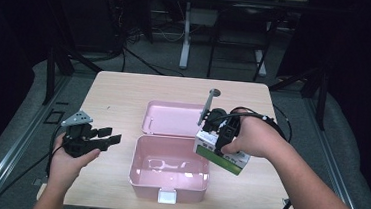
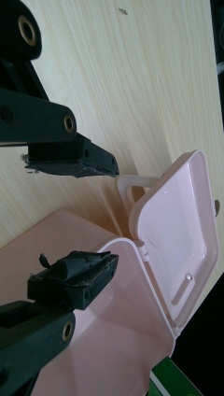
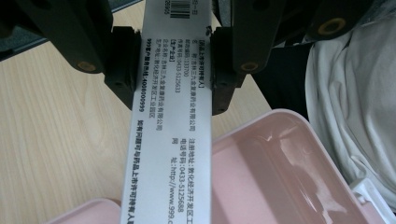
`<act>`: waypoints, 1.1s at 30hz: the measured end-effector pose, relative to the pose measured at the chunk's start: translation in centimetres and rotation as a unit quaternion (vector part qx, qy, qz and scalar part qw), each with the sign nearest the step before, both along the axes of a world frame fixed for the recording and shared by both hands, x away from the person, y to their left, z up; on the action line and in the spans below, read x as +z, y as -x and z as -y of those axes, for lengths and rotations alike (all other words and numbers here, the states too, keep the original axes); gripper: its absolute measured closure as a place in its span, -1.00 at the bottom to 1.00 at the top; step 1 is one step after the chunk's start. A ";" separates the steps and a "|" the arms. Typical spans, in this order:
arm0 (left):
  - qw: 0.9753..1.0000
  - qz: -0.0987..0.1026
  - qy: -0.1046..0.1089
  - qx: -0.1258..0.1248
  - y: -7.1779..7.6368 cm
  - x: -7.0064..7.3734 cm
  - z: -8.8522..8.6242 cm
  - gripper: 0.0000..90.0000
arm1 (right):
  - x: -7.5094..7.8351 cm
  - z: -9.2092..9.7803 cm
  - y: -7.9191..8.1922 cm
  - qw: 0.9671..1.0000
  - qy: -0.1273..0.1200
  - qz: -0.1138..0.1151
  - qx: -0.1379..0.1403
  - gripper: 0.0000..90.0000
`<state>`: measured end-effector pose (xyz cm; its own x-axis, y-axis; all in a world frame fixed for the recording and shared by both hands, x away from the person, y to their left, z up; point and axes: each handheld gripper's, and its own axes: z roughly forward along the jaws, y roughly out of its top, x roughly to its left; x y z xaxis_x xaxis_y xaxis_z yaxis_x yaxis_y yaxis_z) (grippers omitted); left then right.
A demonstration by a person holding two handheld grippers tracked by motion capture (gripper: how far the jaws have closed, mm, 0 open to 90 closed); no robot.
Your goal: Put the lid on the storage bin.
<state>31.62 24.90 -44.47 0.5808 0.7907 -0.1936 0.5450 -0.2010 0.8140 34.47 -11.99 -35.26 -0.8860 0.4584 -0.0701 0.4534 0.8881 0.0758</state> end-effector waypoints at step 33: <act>1.000 0.001 0.005 0.002 -0.1 0.1 -0.4 0.12 | -0.2 -6.8 1.3 0.996 0.003 0.002 0.084 0.36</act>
<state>31.67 25.30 -44.38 0.5774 0.7917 -0.1996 0.5439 -0.1906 0.8172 33.12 -5.23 -35.42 -0.9498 0.3038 -0.0754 0.2987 0.9516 0.0722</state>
